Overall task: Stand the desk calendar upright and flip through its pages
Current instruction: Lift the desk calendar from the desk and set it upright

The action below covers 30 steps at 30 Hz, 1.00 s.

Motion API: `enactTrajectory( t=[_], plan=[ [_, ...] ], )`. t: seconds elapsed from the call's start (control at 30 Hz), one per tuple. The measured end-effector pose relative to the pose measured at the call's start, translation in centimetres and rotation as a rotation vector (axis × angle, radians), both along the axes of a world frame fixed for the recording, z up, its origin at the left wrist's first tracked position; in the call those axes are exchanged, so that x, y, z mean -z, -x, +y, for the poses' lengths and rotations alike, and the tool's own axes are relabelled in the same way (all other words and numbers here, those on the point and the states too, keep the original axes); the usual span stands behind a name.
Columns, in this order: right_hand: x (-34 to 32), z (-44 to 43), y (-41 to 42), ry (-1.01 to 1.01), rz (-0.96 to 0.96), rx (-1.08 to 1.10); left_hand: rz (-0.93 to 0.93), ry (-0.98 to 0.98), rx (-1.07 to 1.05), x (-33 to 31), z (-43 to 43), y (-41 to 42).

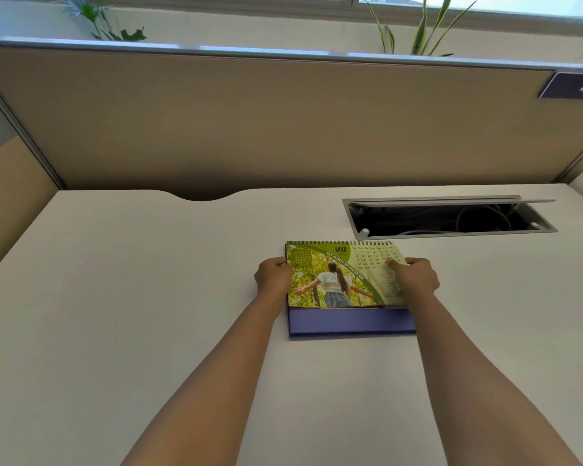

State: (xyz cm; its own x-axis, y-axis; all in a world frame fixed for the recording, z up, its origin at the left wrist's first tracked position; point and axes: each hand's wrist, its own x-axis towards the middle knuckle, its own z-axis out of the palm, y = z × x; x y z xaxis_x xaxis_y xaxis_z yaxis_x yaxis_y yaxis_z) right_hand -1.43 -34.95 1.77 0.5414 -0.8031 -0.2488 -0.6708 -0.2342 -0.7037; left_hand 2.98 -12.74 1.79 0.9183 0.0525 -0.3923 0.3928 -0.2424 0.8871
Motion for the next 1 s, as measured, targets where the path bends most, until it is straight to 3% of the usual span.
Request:
enactTrajectory(
  t=[0.3,0.63,1.0],
  plan=[
    [-1.3,-1.6,1.6,-0.195,-0.284,0.124,-0.039,0.169,0.061,-1.2,-0.1,-0.6],
    [-6.7,-3.0,2.4,-0.278,-0.585,0.072,-0.178,0.299,0.096,-6.8,-2.4,-1.0],
    [-8.7,-2.7,4.8,-0.178,-0.470,-0.028,-0.154,0.228,0.231,-8.7,-3.7,-1.0]
  ],
)
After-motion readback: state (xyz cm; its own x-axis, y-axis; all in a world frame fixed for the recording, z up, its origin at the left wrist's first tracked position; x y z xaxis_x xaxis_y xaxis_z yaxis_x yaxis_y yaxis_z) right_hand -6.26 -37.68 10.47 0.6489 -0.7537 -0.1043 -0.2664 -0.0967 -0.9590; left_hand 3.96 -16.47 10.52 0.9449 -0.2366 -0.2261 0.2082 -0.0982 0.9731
